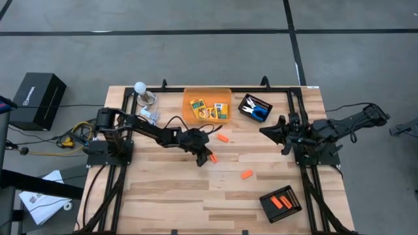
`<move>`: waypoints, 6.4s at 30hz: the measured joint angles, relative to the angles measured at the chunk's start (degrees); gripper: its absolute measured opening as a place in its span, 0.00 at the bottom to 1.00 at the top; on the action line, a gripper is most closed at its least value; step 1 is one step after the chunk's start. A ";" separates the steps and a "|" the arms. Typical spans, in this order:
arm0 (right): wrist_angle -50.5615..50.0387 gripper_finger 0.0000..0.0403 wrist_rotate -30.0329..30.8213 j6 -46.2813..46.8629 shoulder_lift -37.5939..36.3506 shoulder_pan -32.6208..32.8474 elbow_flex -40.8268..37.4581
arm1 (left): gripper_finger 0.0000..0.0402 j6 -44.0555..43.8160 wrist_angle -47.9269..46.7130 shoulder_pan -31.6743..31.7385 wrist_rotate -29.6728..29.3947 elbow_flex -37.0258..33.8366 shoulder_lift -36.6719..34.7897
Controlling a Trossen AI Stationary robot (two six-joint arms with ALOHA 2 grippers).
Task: Pick & Place School Supplies
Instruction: Put the orange eraser into the bottom black bin
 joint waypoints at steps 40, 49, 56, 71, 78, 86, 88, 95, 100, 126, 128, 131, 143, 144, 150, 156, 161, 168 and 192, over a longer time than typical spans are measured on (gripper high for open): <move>0.24 0.00 -1.26 0.43 0.00 -0.87 0.00 | 0.00 -3.45 0.82 -0.24 1.97 0.13 3.69; 0.44 0.00 -2.22 0.46 0.00 -0.82 0.00 | 0.00 -7.09 0.65 -0.26 3.59 -3.03 3.73; 0.39 0.00 -2.23 0.47 0.00 -0.82 0.00 | 0.00 -8.24 1.55 -0.92 3.50 -5.17 3.60; -0.03 0.00 -2.28 0.45 0.02 -0.87 0.00 | 0.00 -5.63 6.06 0.74 4.42 -2.21 0.41; -0.02 0.00 -2.31 0.45 0.02 -0.82 0.00 | 0.00 -3.18 5.93 1.01 5.37 -0.20 1.19; 0.42 0.00 -2.44 0.45 0.00 -0.82 0.00 | 0.00 -3.32 5.98 0.50 6.99 -0.15 2.88; 0.44 0.00 -2.45 0.45 0.00 -0.82 0.00 | 0.00 -3.09 6.30 0.52 7.04 0.02 2.86; 0.46 0.00 -2.44 0.45 0.00 -0.82 0.00 | 0.00 -3.16 5.01 0.57 6.97 -0.02 3.35; 0.55 0.00 -2.44 0.45 0.00 -0.82 0.00 | 0.00 -3.04 4.83 0.57 6.99 -0.02 3.89; 0.48 0.00 -2.35 0.45 0.02 -0.85 0.00 | 0.00 -2.78 3.66 0.92 8.69 1.40 6.59; 0.47 0.00 -2.40 0.45 0.00 -0.85 0.00 | 0.00 -2.56 3.38 0.92 8.35 1.09 6.51; 0.46 0.00 -2.75 0.45 0.00 -0.85 0.01 | 0.00 -1.70 2.95 0.87 7.82 0.75 6.52; 0.42 0.00 -3.77 0.45 0.00 -0.82 0.00 | 0.00 -2.55 1.75 0.87 8.20 0.09 6.62; 0.42 0.00 -3.77 0.45 0.00 -0.82 0.02 | 0.00 -2.56 1.22 0.90 7.97 0.07 6.62; 0.42 0.00 -4.08 0.46 0.00 -0.82 0.01 | 0.00 -1.28 -0.65 1.88 8.36 0.09 6.62; 0.37 0.00 -5.10 1.07 0.02 -0.82 0.00 | 0.00 -1.05 -2.35 4.00 8.39 0.09 6.55; -0.23 0.00 -5.10 1.04 0.00 -0.82 0.00 | 0.00 -1.34 -3.18 6.02 8.47 -0.10 5.09; -1.51 0.00 -5.10 0.92 0.00 -0.85 0.00 | 0.08 -6.24 -5.63 8.06 8.15 -0.31 2.07; -4.56 0.04 -6.58 0.41 -5.75 -7.29 0.02 | 0.43 -3.23 -40.37 6.05 9.84 16.92 -8.68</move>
